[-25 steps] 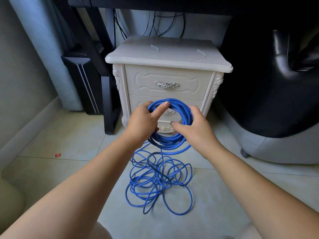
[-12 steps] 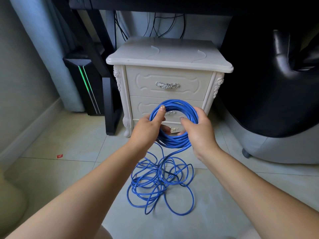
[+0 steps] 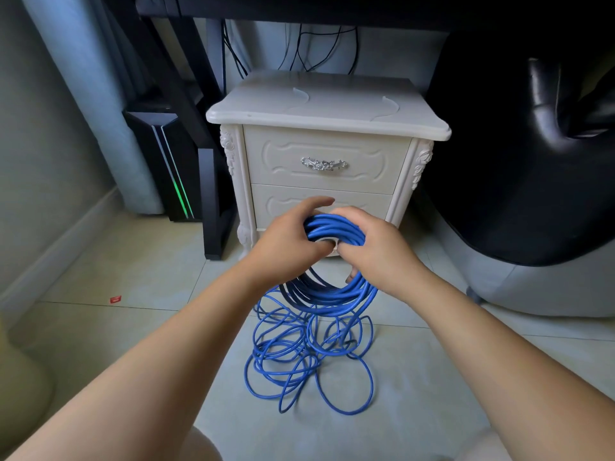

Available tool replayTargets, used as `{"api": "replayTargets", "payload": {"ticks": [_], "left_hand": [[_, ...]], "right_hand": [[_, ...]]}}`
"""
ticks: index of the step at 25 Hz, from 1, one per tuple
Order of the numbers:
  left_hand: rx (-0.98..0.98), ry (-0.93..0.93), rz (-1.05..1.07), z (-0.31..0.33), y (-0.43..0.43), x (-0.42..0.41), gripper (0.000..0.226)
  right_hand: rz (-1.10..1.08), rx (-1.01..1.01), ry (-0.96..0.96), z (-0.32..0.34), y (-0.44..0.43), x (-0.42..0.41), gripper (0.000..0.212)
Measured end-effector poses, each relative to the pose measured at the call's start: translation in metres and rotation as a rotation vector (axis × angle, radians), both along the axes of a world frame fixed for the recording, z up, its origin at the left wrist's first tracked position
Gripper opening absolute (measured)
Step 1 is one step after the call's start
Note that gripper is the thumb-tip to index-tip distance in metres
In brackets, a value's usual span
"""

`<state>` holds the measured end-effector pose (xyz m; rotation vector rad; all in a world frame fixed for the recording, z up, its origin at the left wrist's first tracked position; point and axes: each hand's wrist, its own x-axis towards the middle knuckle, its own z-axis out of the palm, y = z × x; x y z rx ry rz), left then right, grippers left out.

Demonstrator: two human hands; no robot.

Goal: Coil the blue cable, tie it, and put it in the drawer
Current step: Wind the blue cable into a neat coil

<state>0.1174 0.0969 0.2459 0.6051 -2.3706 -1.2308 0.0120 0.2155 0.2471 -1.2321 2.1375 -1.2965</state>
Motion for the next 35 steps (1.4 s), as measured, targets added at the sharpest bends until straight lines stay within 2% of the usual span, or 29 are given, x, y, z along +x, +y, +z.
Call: {"api": "replayTargets", "payload": {"ticks": [3, 5, 11, 15, 19, 21, 24, 27, 29, 32, 35], "left_hand": [[0.122, -0.060, 0.014, 0.002, 0.004, -0.001, 0.015], [0.167, -0.036, 0.054, 0.002, 0.007, -0.005, 0.006], [0.560, 0.209, 0.340, -0.002, 0.007, -0.014, 0.009], [0.644, 0.242, 0.431, -0.005, 0.012, -0.014, 0.007], [0.818, 0.339, 0.532, -0.007, 0.012, -0.016, 0.012], [0.856, 0.347, 0.555, -0.010, 0.016, -0.015, 0.013], [0.910, 0.287, 0.430, -0.012, 0.025, -0.012, 0.007], [0.787, 0.093, 0.294, -0.009, 0.023, -0.005, 0.014], [0.661, 0.028, 0.247, -0.006, 0.020, -0.002, 0.018], [0.409, 0.039, 0.214, -0.001, 0.018, 0.000, 0.033], [0.131, 0.119, 0.185, 0.002, 0.015, 0.000, 0.055]], "right_hand": [[-0.028, 0.039, 0.088, -0.001, 0.000, -0.001, 0.044], [-0.116, 0.011, 0.046, -0.001, -0.001, -0.002, 0.039], [-0.327, -0.224, -0.298, -0.010, -0.007, 0.014, 0.021], [-0.386, -0.211, -0.516, -0.023, -0.013, 0.023, 0.022], [-0.333, -0.286, -0.765, -0.020, -0.013, 0.029, 0.017], [-0.320, -0.314, -0.817, -0.018, -0.014, 0.032, 0.014], [-0.404, -0.306, -0.803, -0.015, -0.012, 0.021, 0.020], [-0.432, -0.290, -0.650, -0.010, -0.007, 0.004, 0.023], [-0.395, -0.277, -0.506, -0.006, -0.004, -0.003, 0.021], [-0.347, -0.196, -0.269, 0.000, -0.001, -0.005, 0.016], [-0.314, -0.081, -0.059, -0.001, 0.001, -0.007, 0.024]]}}
